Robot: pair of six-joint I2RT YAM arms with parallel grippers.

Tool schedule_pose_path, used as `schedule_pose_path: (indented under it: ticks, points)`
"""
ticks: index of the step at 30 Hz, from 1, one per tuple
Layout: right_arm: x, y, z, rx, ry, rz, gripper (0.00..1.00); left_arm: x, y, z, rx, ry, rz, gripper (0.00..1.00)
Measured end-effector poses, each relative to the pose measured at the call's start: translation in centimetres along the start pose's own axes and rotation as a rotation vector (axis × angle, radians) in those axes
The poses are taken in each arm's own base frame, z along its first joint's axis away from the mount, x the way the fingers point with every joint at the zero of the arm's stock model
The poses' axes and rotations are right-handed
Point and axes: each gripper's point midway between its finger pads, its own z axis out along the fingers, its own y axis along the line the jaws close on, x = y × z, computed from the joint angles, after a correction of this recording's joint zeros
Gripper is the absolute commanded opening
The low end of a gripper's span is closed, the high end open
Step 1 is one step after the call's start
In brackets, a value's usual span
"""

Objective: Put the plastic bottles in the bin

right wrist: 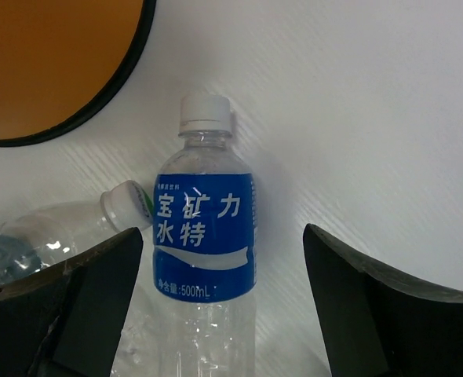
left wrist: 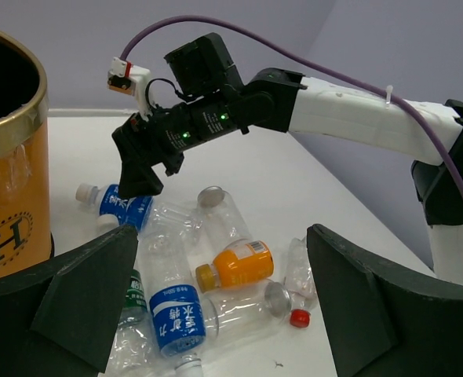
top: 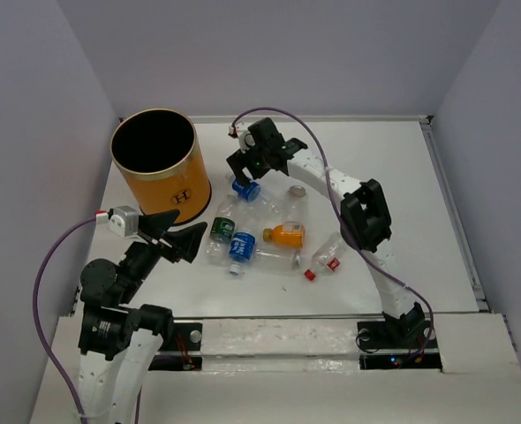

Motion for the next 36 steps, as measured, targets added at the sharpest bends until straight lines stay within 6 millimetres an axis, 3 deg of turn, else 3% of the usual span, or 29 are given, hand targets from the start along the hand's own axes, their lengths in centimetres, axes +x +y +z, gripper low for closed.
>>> schedule_pose_path:
  ticks: [5,6,14,18,21,25,28,30,36]
  points:
    - [1.1,-0.4,1.9,0.004,0.032,-0.001,0.79,0.0,0.0,0.0,-0.001,-0.001,0.0,0.99]
    - [1.4,-0.4,2.1,0.003,0.04,0.002,0.73,0.0,0.0,0.0,-0.001,0.0,0.0,0.99]
    - [2.1,-0.7,3.4,0.012,0.056,0.004,0.68,0.0,0.0,0.0,-0.001,0.0,0.0,0.99]
    - [1.8,-0.9,3.7,0.017,0.049,0.001,0.69,0.0,0.0,0.0,-0.001,0.0,0.0,0.99]
    - [1.6,-1.0,4.0,0.018,0.044,-0.002,0.79,0.0,0.0,0.0,-0.001,-0.001,0.0,0.99]
    - [1.6,-1.0,4.1,0.015,0.044,-0.002,0.79,-0.1,0.1,0.0,-0.005,-0.003,-0.001,0.99]
    - [2.1,-0.9,4.5,0.007,0.054,0.001,0.7,0.0,0.2,0.1,-0.011,-0.002,-0.004,0.99]
    - [2.4,-0.8,4.8,0.003,0.059,0.002,0.57,0.0,0.3,0.2,-0.016,0.002,-0.007,0.99]
    - [2.2,-0.8,4.9,0.002,0.049,0.005,0.47,0.1,0.5,0.3,-0.024,0.004,-0.009,0.99]
